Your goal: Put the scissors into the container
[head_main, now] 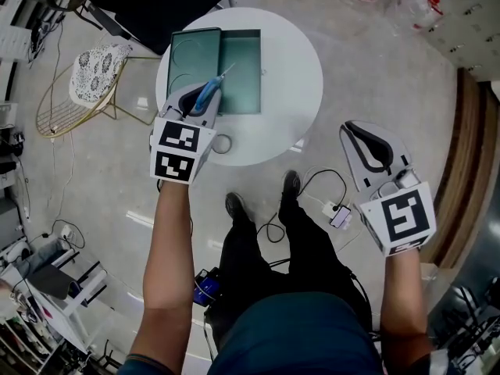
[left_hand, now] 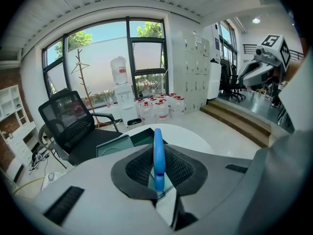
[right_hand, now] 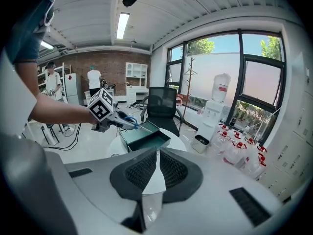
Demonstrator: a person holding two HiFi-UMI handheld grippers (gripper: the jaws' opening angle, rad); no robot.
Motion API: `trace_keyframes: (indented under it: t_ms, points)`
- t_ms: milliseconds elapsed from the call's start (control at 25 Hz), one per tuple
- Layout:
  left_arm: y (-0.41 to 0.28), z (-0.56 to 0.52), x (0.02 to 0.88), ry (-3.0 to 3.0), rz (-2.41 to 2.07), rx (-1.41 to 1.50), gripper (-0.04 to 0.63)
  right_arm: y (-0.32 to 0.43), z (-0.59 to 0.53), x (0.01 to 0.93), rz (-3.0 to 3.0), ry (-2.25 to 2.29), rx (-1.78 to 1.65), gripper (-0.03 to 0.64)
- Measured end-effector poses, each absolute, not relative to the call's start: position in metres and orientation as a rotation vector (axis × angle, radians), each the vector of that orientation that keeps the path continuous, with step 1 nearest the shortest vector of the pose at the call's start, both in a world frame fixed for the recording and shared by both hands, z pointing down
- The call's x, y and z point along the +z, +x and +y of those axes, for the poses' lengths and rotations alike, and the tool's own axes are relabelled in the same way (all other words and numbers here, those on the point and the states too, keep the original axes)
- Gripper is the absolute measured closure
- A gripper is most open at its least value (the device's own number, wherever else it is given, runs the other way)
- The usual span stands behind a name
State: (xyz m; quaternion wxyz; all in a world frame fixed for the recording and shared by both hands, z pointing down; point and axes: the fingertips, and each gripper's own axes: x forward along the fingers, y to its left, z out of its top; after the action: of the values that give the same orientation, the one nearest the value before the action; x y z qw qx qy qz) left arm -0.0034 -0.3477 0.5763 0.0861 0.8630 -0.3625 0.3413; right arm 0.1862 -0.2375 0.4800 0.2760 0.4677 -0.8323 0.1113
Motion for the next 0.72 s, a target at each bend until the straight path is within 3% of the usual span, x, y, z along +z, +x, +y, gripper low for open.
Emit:
trace_keyframes:
  t_ms: [720]
  points:
    - [0.02,-0.35,0.63,2.536,-1.038,1.087,0.531,0.196,-0.224,0.519,-2.209,1.232,0.366,0.577]
